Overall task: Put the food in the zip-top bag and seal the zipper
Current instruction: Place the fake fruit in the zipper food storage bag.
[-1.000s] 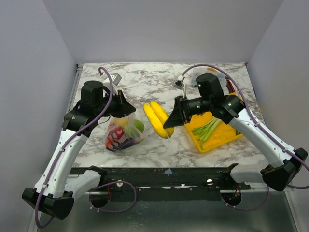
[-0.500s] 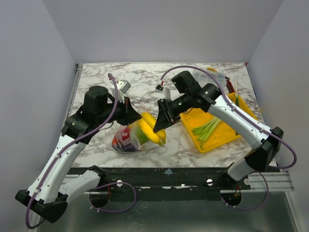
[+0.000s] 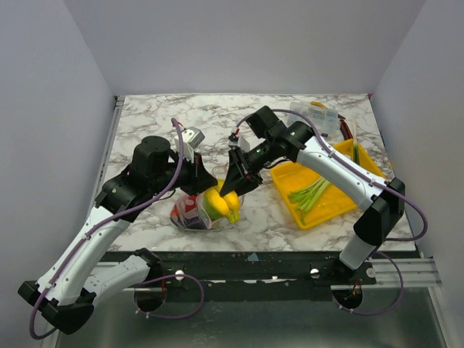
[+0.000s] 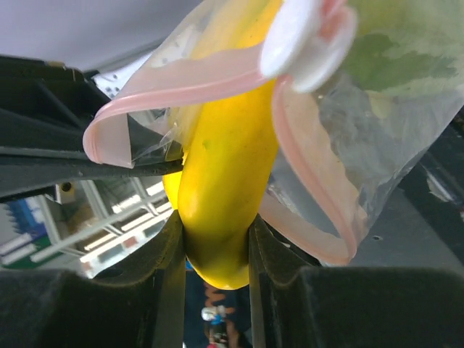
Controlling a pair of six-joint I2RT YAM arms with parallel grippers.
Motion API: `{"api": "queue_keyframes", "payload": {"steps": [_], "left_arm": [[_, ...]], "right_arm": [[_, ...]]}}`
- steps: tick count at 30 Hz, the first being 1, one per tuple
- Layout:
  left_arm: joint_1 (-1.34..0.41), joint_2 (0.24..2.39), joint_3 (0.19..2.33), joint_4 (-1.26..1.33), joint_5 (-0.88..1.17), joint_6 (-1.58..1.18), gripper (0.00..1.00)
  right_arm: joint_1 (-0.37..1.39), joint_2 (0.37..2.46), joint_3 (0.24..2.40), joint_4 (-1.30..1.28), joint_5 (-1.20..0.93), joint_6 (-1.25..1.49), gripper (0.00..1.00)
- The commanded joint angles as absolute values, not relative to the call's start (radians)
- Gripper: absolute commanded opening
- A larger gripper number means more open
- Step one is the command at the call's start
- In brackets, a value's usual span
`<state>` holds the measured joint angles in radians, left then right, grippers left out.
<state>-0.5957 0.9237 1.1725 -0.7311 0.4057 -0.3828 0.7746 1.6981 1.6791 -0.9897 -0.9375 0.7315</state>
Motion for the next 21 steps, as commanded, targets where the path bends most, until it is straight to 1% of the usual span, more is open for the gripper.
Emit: {"api": "queue_keyframes", "payload": {"steps": [1, 4, 7, 10, 11, 15, 17, 18, 21], "left_arm": [[-0.615, 0.875, 1.133, -0.615, 0.392, -0.427, 0.0], [-0.628, 0.871, 1.121, -0.583, 0.391, -0.461, 0.0], [-0.631, 0.857, 1.101, -0.547, 0.374, -0.507, 0.0], [-0.632, 0.838, 1.087, -0.516, 0.371, -0.533, 0.0], [-0.633, 0.833, 1.084, -0.511, 0.367, -0.539, 0.0], [-0.633, 0.827, 1.084, -0.504, 0.384, -0.566, 0.0], [-0.634, 0.823, 1.086, -0.493, 0.407, -0.594, 0.0], [-0.635, 0.821, 1.089, -0.487, 0.417, -0.613, 0.0], [-0.634, 0.817, 1.09, -0.46, 0.436, -0.641, 0.0]], "right_arm": [[0.763, 1.672, 1.635, -0.803, -1.004, 0.999, 0.03], [0.756, 1.665, 1.576, -0.693, -1.0, 1.162, 0.03], [0.745, 1.664, 1.548, -0.659, -0.945, 1.269, 0.05], [0.721, 1.637, 1.431, -0.517, -0.976, 1.403, 0.05], [0.712, 1.624, 1.414, -0.486, -0.952, 1.434, 0.05], [0.691, 1.633, 1.437, -0.506, -0.85, 1.439, 0.08], [0.688, 1.65, 1.483, -0.558, -0.772, 1.411, 0.18], [0.688, 1.661, 1.502, -0.581, -0.738, 1.397, 0.21], [0.696, 1.687, 1.532, -0.579, -0.652, 1.375, 0.21]]}}
